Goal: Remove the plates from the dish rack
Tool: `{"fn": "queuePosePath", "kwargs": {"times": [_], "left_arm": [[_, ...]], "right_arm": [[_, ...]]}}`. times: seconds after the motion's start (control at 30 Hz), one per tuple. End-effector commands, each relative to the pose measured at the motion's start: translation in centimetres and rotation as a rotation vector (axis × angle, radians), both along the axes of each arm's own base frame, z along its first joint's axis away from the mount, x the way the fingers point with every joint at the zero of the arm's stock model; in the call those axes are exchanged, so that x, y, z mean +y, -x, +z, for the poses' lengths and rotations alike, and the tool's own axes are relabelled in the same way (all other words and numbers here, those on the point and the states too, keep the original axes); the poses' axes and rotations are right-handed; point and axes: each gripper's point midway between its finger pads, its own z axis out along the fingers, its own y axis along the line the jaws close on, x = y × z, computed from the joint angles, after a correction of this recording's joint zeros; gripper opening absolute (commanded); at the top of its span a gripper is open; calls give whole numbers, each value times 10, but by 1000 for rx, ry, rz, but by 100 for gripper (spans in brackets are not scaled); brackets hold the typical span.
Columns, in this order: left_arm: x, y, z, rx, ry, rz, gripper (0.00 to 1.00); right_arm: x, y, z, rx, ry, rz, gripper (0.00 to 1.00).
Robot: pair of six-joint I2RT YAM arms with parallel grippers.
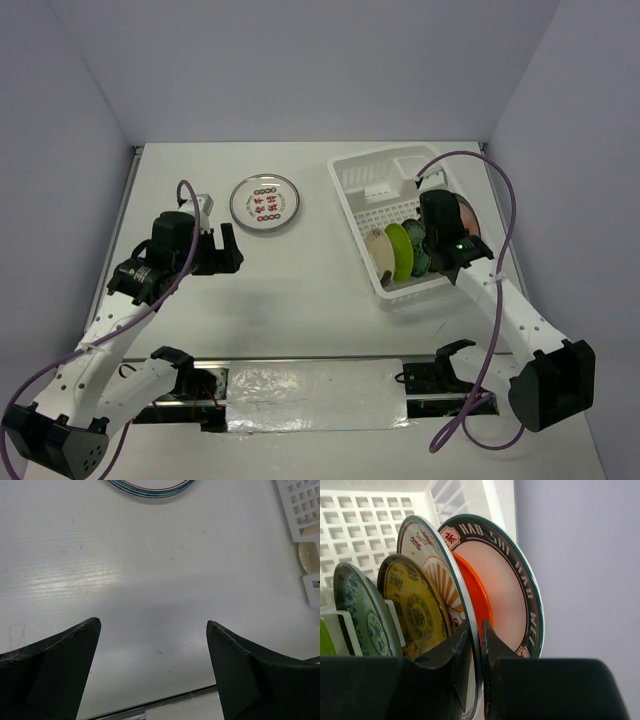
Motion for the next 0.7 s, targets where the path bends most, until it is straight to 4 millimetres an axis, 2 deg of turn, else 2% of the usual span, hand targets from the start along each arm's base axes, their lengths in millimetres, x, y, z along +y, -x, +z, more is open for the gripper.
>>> {"fn": "queuePosePath", "kwargs": {"times": [0.0, 0.17, 0.33, 0.43, 0.53, 0.57, 0.67], "left_arm": [[-1, -3, 7, -39, -3, -9, 100], [-3, -3, 8, -43, 0, -14, 100], [-3, -2, 8, -42, -3, -11, 99], [-3, -2, 11, -51, -1, -12, 100], [-2, -3, 15, -58, -3, -12, 100], [-3, -4, 15, -59, -5, -16, 100], [-9, -8, 23, -77, 19, -36, 99]], "right_arm": [[-7, -7, 39, -162, -3, -26, 3], [-5, -9, 56, -196, 39, 30, 2], [-12, -6, 93, -242, 83, 18, 2], [-15, 1, 134, -310, 101, 8, 2], [-16, 11, 166, -369, 138, 0, 1], [-16, 15, 184, -405, 139, -5, 0], [-12, 27, 219, -459, 160, -10, 0]]}}
